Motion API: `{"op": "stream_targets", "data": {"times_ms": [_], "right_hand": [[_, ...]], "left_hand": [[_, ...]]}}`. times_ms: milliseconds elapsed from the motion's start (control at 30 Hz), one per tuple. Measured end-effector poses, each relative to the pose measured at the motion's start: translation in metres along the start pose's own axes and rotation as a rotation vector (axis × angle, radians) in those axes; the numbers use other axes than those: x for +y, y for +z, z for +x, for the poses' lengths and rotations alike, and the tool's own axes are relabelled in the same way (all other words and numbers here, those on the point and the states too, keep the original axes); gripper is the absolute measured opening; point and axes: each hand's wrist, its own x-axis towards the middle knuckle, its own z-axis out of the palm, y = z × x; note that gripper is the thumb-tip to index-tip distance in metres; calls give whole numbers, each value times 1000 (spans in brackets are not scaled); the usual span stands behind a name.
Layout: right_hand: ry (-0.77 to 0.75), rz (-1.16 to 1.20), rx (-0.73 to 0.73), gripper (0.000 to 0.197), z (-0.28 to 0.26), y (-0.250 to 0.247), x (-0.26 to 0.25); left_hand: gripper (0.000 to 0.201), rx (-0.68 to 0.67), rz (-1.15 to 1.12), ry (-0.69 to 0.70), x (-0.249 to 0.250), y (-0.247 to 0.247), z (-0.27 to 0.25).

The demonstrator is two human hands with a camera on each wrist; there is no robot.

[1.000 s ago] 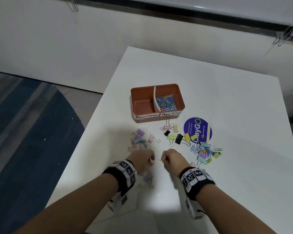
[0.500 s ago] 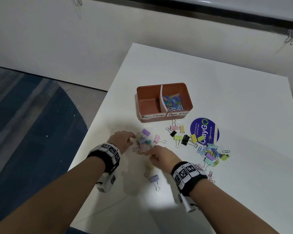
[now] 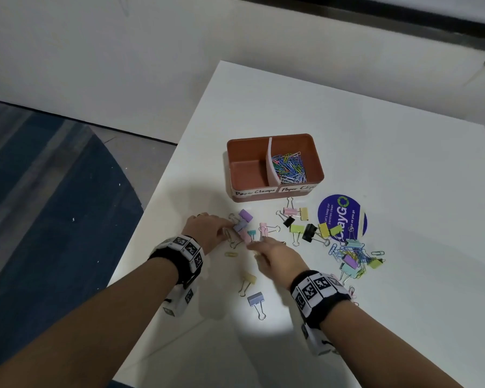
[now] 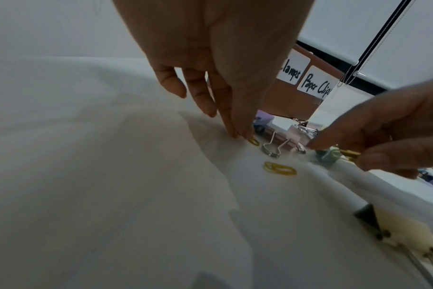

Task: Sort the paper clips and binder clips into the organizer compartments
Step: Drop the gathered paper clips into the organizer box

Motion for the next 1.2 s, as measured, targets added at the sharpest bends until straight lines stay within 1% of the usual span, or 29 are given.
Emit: {"op": "stream_targets", "data": {"times_ms": [67,133,233,333,433,533,633,733,800,933,1033,1133,1167,1200], "right_hand": [[-53,26,-64,38,2,0,-6],[-75,9,-135,38,6,-1,-16],[-51,-101,-200,38,17,-3,-29],[-32,-196,-239,39,26,0,-34],[-35,-214,-242,37,27,4,-34],[-44,-234,-193,27,21,7,-30],[-27,-239,-171,24,16,10,-29],[-6,-256,-170,25,17,11,-33],[12,-264,-188,25,17,11,-34],[49,-195,-207,24,15,10,-31],[68,-125,-198,19,12,7,-23],[106,-21,-130,10,3,1,-13],[115,15,-108,10,-2,-2,-10],[115,48,-80,18,-7,-5,-5]], "left_hand": [[21,15,15,-16,0,-1,0],[19,11,51,-22,1,-1,0],[24,-5,141,-17,2,-4,0],[29,-37,177,-16,2,-5,1],[33,-86,174,-39,1,-5,-1],[35,-124,167,-51,2,-4,-2],[34,-136,160,-48,2,-4,-2],[33,-119,104,-74,1,-4,-3],[31,-91,19,-94,-1,-4,-4],[24,-60,-127,-86,-2,-7,-9],[20,-19,-244,-37,-2,-7,-15],[18,30,-357,34,4,-12,-20],[20,36,-364,62,7,-13,-21],[20,38,-353,97,12,-16,-20]]}}
